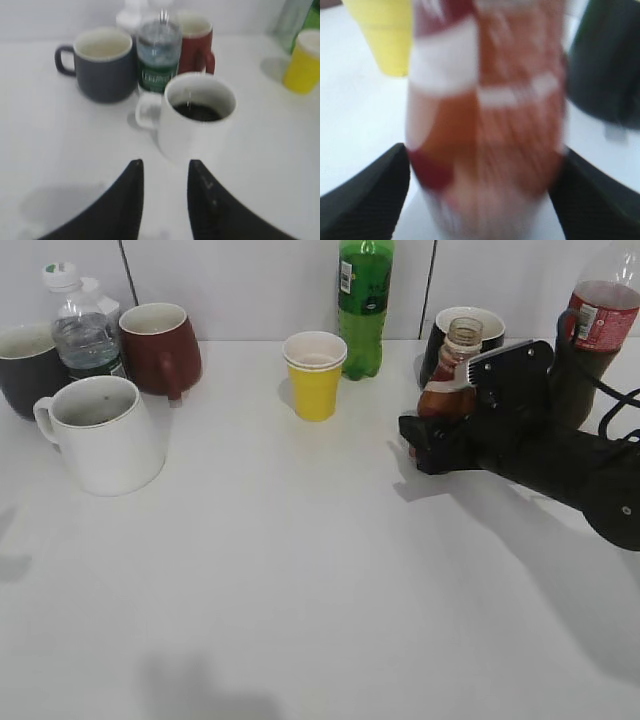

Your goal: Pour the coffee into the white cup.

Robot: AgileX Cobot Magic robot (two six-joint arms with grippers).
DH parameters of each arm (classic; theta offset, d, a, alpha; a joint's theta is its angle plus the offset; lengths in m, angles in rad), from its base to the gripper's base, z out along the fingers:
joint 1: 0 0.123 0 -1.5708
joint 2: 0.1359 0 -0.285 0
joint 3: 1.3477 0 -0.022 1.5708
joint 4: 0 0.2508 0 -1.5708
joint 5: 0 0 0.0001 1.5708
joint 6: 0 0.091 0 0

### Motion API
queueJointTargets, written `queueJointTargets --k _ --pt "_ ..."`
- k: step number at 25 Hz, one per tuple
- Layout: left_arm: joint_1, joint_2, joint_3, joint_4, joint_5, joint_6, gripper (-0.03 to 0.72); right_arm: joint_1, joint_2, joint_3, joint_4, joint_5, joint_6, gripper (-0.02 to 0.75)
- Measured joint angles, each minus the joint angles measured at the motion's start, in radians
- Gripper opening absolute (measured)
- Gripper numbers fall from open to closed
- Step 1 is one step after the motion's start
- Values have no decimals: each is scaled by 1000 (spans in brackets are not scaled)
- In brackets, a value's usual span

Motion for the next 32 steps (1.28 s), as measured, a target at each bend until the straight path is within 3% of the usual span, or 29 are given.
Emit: queueJointTargets --k 4,14,25,32 --pt "-2 -2 -62 -21 184 0 235 0 -5 28 0 2 5 649" --pt "-2 -98 -135 -132 545 102 241 0 -106 140 54 60 13 655" --pt "-5 -464 -76 -124 760 113 242 0 -429 145 57 556 135 611" --pt "-5 -555 -62 -124 761 128 242 0 -682 8 65 1130 152 576"
